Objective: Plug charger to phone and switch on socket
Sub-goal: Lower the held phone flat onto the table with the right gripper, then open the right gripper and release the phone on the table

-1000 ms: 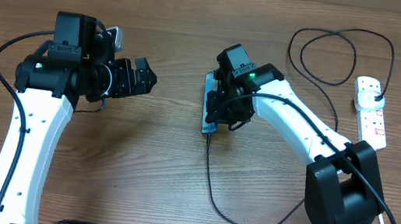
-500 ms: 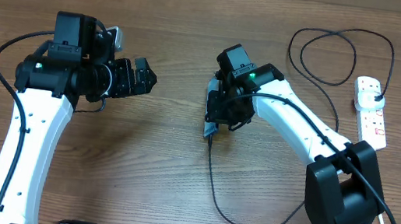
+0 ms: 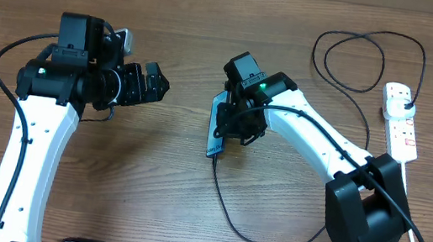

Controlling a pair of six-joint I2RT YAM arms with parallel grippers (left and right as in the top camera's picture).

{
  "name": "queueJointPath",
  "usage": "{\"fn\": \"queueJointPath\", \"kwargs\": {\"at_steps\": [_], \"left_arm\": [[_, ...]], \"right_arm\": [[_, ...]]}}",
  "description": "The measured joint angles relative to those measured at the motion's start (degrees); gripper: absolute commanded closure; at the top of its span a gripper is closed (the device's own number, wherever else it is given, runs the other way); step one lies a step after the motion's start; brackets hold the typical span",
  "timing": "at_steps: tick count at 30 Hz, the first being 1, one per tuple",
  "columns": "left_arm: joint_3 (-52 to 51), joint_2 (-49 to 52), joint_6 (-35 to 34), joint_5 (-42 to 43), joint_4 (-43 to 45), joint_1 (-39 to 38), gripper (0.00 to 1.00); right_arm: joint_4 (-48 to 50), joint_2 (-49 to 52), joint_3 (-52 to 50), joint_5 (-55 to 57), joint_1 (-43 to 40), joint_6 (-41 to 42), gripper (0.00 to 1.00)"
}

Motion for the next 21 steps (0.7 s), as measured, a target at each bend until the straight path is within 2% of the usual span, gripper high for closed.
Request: {"fn": "queueJointPath", "kwargs": {"at_steps": [7, 13, 21], "left_arm": [[0.00, 0.00, 0.00, 0.00, 0.00, 0.00, 0.01], [0.00, 0.00, 0.00, 0.00, 0.00, 0.00, 0.00], [0.00, 0.00, 0.00, 0.00, 0.00, 0.00, 0.00]], "right_arm": [[0.33, 0.00, 0.00, 0.17, 0.00, 0.04, 0.85], [2.29, 0.00, -1.77, 0.26, -0.02, 0.13, 0.91], [2.40, 0.00, -2.54, 0.37, -0.66, 0.17, 0.90]]}}
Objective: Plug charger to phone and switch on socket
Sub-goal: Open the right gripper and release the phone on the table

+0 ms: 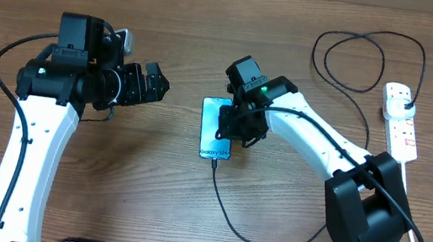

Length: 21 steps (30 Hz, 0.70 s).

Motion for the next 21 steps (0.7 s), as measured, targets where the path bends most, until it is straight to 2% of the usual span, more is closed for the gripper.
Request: {"fn": "queueJointPath", "kwargs": {"at_steps": [3, 8, 11, 13, 15, 18, 21], "left_arm": [[0.00, 0.00, 0.00, 0.00, 0.00, 0.00, 0.00], [0.00, 0.00, 0.00, 0.00, 0.00, 0.00, 0.00], [0.00, 0.00, 0.00, 0.00, 0.00, 0.00, 0.00], [0.00, 0.00, 0.00, 0.00, 0.00, 0.00, 0.00], [0.00, 0.00, 0.00, 0.00, -0.02, 0.00, 0.00], [0.00, 0.00, 0.00, 0.00, 0.00, 0.00, 0.00], [0.00, 0.00, 0.00, 0.00, 0.00, 0.00, 0.00]], "right_arm": [[0.00, 0.00, 0.00, 0.28, -0.35, 0.00, 0.90], [-0.09, 0.00, 0.00, 1.79, -0.37, 0.48, 0.84], [-0.98, 0.00, 0.00, 3.85, -0.37, 2.32, 0.75], [-1.79, 0.00, 0.00, 5.73, -0.37, 4.52, 0.67], [-2.99, 0.00, 0.00, 8.04, -0.39, 6.78, 0.52], [-4.94, 0.00, -0.07, 11.47, -0.39, 10.32, 0.37], [-6.03, 0.00, -0.11, 13.16, -0.68, 11.87, 0.26]]}}
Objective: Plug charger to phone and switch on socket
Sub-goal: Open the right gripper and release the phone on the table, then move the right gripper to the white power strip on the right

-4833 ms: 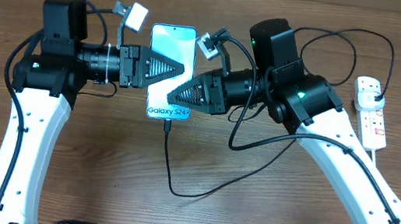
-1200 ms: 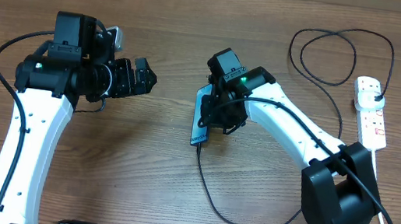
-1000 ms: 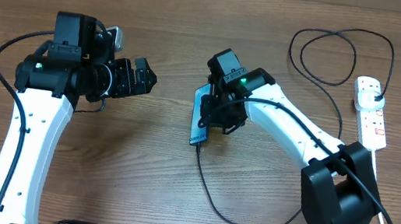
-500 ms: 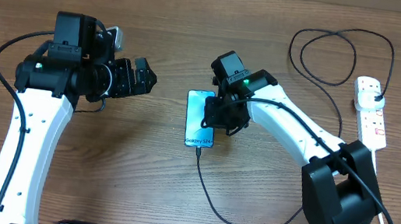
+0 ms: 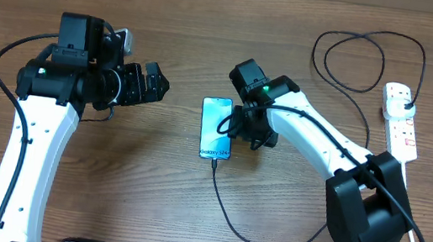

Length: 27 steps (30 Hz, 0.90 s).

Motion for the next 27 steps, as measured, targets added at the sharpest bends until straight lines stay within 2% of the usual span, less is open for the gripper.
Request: {"fn": "queueJointPath", "kwargs": {"at_steps": [3, 8, 13, 19, 27], "left_arm": [[0.00, 0.00, 0.00, 0.00, 0.00, 0.00, 0.00], [0.00, 0.00, 0.00, 0.00, -0.02, 0.00, 0.00], [0.00, 0.00, 0.00, -0.02, 0.00, 0.00, 0.00], [0.00, 0.00, 0.00, 0.00, 0.00, 0.00, 0.01], [0.00, 0.00, 0.00, -0.02, 0.00, 0.00, 0.00]], "right_arm": [[-1.22, 0.00, 0.00, 0.83, -0.98, 0.59, 0.27], [-7.19, 0.00, 0.33, 1.36, -3.82, 1.27, 0.16], [-12.07, -1.92, 4.52, 1.60, -8.31, 0.35, 0.13], [-14.80, -6.93, 6.97, 2.78, -15.93, -0.11, 0.09], [-16.90, -7.02, 6.99, 7.21, -28.11, 0.00, 0.07]]}}
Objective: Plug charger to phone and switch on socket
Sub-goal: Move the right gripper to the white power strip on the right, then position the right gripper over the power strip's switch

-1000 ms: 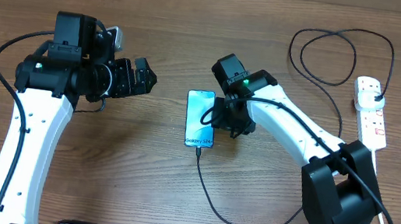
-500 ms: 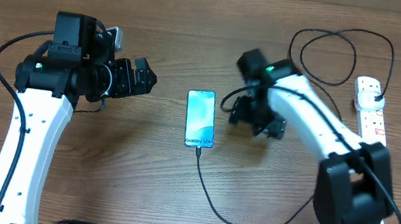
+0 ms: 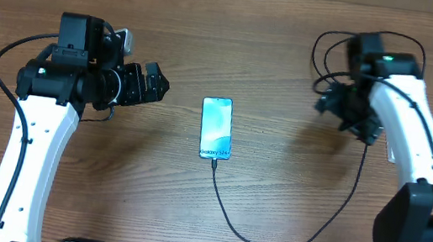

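Note:
The phone (image 3: 216,128) lies flat on the wooden table (image 3: 214,19), screen up and lit. The black charger cable is plugged into the phone's near edge, curves toward the right and loops at the back right (image 3: 329,45). My right gripper (image 3: 333,105) hovers over that loop, far to the right of the phone; it is blurred, so its jaws cannot be read. The white socket strip is hidden under the right forearm. My left gripper (image 3: 157,79) hangs open to the left of the phone, holding nothing.
The left arm's white link (image 3: 29,154) runs down the left side. The right arm's white link (image 3: 417,141) crosses the right side. Cable slack lies across the near middle of the table.
My right gripper has left the spot beside the phone's right edge and is now at the back right over the cable loop. The phone and the left arm have not moved.
First my right gripper held the phone tilted on its edge, with the cable plugged in. Then the phone lay flat, screen up, with the gripper over its right side. Then the gripper was just off the phone. Now it is far right.

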Controlling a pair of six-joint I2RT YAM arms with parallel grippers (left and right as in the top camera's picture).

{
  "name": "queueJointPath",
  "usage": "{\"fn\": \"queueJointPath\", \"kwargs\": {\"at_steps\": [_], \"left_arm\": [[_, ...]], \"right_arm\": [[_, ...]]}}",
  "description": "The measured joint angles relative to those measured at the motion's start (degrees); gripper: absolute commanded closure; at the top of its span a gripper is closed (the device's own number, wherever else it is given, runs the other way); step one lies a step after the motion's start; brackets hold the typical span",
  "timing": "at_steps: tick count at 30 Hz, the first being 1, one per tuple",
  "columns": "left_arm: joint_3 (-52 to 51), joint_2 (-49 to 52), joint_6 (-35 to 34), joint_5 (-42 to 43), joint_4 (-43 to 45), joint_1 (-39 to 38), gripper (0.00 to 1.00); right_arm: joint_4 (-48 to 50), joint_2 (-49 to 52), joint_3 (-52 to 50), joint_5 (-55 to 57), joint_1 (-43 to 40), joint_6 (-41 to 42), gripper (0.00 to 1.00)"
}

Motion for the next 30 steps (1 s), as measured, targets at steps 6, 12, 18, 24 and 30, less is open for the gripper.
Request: {"fn": "queueJointPath", "kwargs": {"at_steps": [6, 12, 18, 24, 30], "left_arm": [[0.00, 0.00, 0.00, 0.02, 0.00, 0.00, 0.00], [0.00, 0.00, 0.00, 0.02, 0.00, 0.00, 0.00], [0.00, 0.00, 0.00, 0.02, 0.00, 0.00, 0.00], [0.00, 0.00, 0.00, 0.02, 0.00, 0.00, 0.01], [0.00, 0.00, 0.00, 0.02, 0.00, 0.00, 0.00]], "right_arm": [[1.73, 0.00, 0.00, 2.45, -9.11, 1.70, 0.03], [5.84, 0.00, 0.00, 3.82, -16.92, 2.21, 0.04], [9.14, 0.92, 0.00, 5.55, -21.90, 2.45, 0.01], [11.54, 4.28, 0.00, 6.27, -25.44, 2.58, 0.00], [14.62, 8.41, 0.00, 6.45, -28.15, 2.71, 0.00]]}}
